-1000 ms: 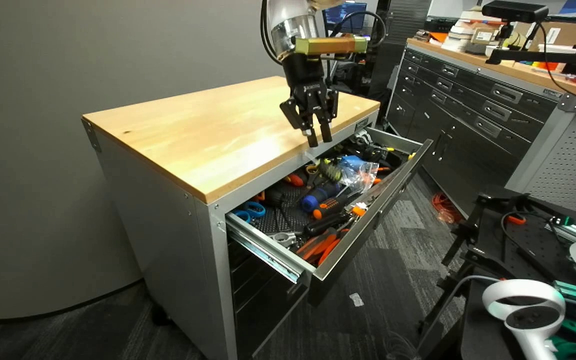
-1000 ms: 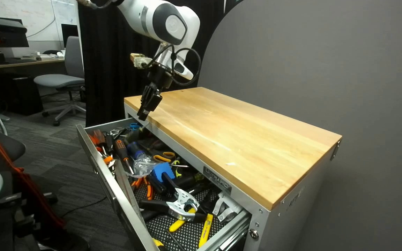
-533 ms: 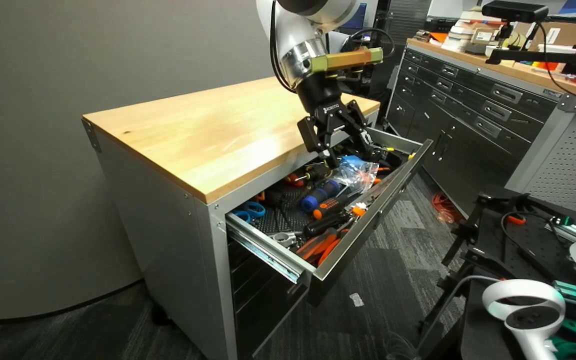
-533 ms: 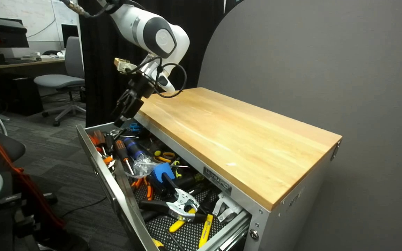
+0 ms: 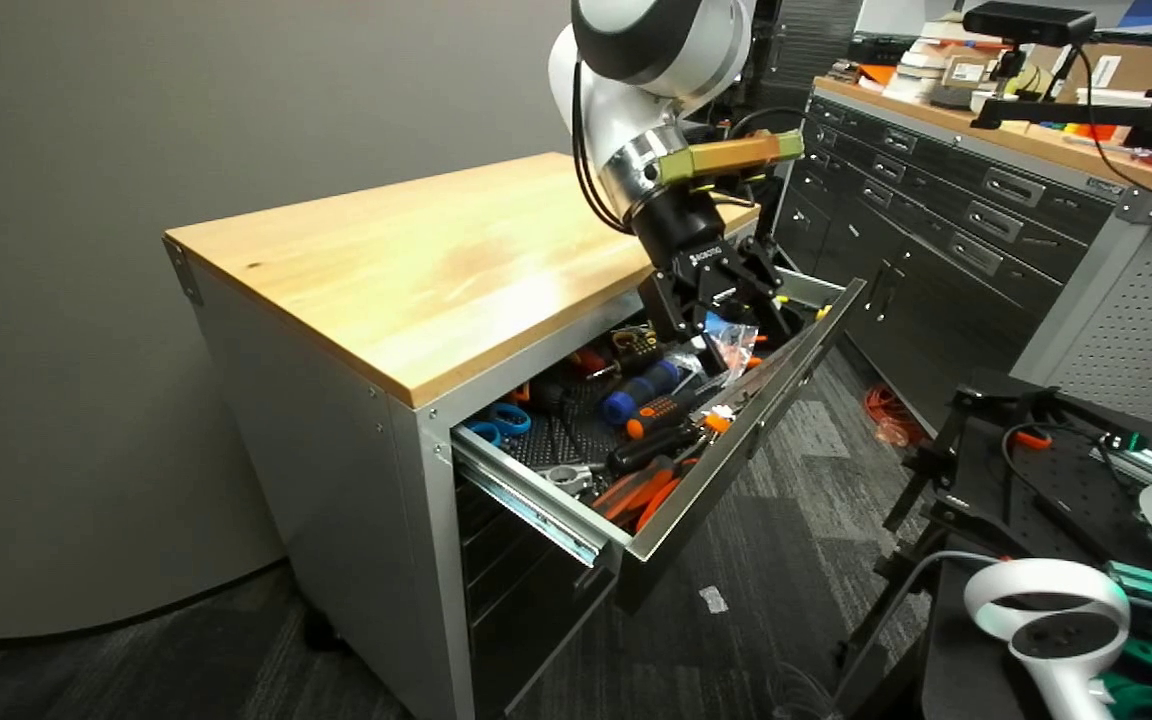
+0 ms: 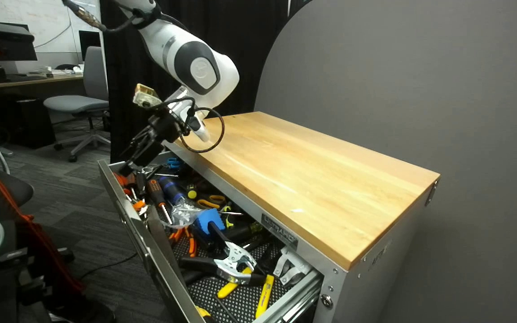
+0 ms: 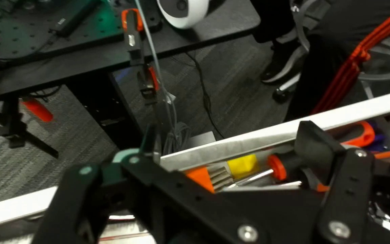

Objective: Place the screwdriver in the open drawer and close the drawer

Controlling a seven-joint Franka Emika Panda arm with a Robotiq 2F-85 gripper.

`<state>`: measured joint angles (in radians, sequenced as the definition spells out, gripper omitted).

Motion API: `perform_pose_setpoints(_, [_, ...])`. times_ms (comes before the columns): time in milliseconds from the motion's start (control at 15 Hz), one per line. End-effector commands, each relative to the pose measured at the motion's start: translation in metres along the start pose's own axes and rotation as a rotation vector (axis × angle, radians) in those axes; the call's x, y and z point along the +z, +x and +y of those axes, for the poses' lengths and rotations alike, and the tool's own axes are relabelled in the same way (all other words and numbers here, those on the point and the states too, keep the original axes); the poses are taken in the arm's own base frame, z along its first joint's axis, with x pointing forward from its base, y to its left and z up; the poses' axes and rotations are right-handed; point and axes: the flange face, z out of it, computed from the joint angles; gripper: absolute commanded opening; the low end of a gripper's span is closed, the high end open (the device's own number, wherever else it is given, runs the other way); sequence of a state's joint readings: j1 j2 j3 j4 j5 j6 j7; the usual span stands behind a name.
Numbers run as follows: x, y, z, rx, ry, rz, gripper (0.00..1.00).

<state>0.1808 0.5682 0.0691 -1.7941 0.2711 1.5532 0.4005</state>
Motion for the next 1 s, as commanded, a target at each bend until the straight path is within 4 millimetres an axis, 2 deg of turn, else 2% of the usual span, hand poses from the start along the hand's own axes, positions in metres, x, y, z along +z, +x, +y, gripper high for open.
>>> perform_pose_setpoints(0, [-0.014, -0.038, -0.002, 0.009, 0.142, 0.132, 1.00])
perform_pose_setpoints(267, [-0.033, -0.086, 0.009, -0.013, 0.180, 0.335, 1.00])
perform_pose_setpoints(400, [-0.034, -0.106, 0.017, -0.019, 0.178, 0.433, 1.00])
perform_pose_setpoints(467, [-0.034, -0.112, 0.020, -0.020, 0.182, 0.472, 1.00])
perform_pose_setpoints(667, [-0.015, -0.120, 0.026, -0.014, 0.218, 0.501, 1.00])
perform_pose_setpoints(933, [0.012, -0.118, 0.030, 0.001, 0.176, 0.467, 1.00])
